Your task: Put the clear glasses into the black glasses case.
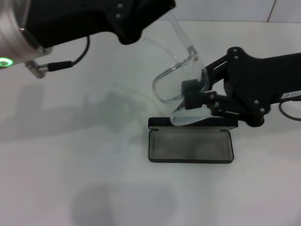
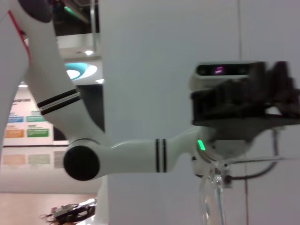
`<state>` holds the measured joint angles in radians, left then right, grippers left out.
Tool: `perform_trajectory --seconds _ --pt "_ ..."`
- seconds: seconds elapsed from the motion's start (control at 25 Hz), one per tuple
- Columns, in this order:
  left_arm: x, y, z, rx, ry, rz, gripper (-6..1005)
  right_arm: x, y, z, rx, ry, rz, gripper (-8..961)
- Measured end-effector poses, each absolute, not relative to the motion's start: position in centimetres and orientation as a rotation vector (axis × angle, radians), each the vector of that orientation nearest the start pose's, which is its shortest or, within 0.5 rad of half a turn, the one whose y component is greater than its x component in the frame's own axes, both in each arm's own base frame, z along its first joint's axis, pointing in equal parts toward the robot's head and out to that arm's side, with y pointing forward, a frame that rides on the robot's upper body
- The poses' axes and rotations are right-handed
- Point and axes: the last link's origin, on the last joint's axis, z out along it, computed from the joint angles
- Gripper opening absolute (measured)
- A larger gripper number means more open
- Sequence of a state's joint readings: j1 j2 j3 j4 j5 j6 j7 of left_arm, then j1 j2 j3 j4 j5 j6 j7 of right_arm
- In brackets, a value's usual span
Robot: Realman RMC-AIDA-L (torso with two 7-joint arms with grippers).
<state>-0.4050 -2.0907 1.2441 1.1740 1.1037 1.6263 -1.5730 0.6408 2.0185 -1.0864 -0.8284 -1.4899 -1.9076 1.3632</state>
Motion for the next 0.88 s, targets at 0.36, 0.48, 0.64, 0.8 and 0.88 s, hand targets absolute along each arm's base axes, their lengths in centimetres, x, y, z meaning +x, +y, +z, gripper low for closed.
perform_trajectory --seconds 0.36,0.48,0.64,0.8,0.88 --pt "-9.9 31.7 4.2 -2.709 -0.072 -1.509 60 12.4 31.8 3.0 -3.048 -0.252 1.248 115" --pt "-10.1 31.8 3.9 -2.725 -0.080 -1.484 60 12.4 31.8 3.2 -3.033 -0.265 1.260 115" --pt "-10.2 31.7 3.7 -2.744 -0.078 -1.462 61 12.5 31.8 3.3 -3.020 -0.272 1.267 115" --pt "-10.4 31.6 3.6 -2.763 -0.082 -1.442 61 12.6 31.8 3.4 -3.014 -0.278 1.272 115" --pt "-10.4 31.6 3.4 -2.778 -0.081 -1.427 61 12.6 31.8 3.4 -3.013 -0.280 1.272 115"
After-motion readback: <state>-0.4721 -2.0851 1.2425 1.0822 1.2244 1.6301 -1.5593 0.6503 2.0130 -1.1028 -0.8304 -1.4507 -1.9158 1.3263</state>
